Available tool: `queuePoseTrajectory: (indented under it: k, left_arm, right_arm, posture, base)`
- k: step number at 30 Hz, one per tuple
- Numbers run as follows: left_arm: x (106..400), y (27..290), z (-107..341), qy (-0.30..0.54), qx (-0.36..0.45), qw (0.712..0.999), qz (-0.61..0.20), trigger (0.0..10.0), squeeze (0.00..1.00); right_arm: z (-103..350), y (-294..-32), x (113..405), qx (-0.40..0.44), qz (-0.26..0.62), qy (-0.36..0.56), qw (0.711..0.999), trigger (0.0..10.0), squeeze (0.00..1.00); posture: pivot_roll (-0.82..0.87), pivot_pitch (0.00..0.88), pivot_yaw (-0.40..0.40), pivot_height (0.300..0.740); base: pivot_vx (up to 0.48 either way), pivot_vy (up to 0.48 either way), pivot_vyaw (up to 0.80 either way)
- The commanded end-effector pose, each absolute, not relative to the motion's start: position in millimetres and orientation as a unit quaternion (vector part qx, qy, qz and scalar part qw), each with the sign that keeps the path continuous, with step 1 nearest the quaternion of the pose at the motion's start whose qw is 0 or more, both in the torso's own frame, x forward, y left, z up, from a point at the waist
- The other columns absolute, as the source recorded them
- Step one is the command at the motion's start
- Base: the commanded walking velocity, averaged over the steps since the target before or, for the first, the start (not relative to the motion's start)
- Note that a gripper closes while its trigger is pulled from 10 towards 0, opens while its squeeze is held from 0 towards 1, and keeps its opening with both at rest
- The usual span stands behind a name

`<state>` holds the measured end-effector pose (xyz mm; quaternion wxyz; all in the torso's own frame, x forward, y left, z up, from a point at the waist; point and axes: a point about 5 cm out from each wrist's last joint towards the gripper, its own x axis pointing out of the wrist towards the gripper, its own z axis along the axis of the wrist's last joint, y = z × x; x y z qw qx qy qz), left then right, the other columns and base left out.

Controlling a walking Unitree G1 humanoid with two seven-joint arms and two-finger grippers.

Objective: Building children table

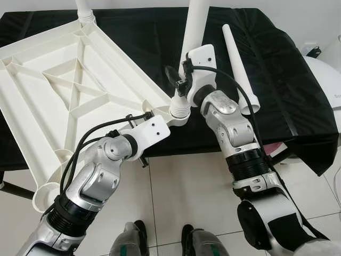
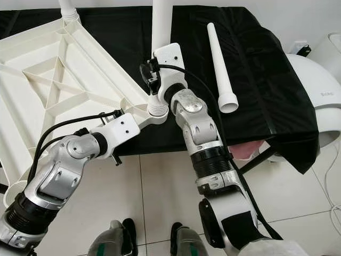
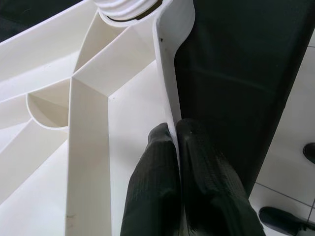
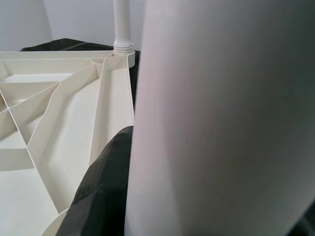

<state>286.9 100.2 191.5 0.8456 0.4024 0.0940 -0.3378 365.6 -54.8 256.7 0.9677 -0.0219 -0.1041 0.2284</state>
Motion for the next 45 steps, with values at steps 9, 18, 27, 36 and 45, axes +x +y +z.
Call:
queuePoseTrajectory:
  k: [9, 18, 27, 36, 45]
  left_arm:
    - [283.4, 96.8, 181.8, 0.099, 0.417, 0.839, -0.335, 10.0, 0.00]
    - [283.7, 98.0, 183.0, 0.099, 0.417, 0.840, -0.333, 10.0, 0.00]
    - [284.4, 97.8, 183.8, 0.098, 0.417, 0.840, -0.334, 10.0, 0.00]
    - [285.2, 96.9, 183.9, 0.098, 0.417, 0.839, -0.334, 10.0, 0.00]
    - [285.1, 97.6, 184.0, 0.098, 0.417, 0.840, -0.333, 10.0, 0.00]
  right_arm:
    - [207.0, -73.7, 369.7, -0.054, 0.187, -0.018, 0.981, 10.0, 0.00]
    - [206.1, -70.4, 367.1, -0.049, 0.179, -0.022, 0.982, 10.0, 0.00]
    - [207.6, -65.7, 363.6, -0.037, 0.152, -0.034, 0.987, 10.0, 0.00]
    - [209.1, -65.9, 363.9, -0.038, 0.118, -0.039, 0.992, 10.0, 0.00]
    - [205.8, -69.1, 366.6, -0.041, 0.070, -0.029, 0.996, 10.0, 0.00]
  posture:
    - [-0.07, 0.214, -0.039, 0.740]
    - [-0.06, 0.222, -0.036, 0.740]
    - [-0.07, 0.226, -0.032, 0.740]
    - [-0.07, 0.228, -0.031, 0.740]
    - [-0.07, 0.229, -0.033, 0.740]
  base:
    - [0.000, 0.000, 0.00]
    - [0.000, 0.000, 0.00]
    - [0.000, 0.000, 0.00]
    - [0.000, 0.000, 0.00]
    - [0.000, 0.000, 0.00]
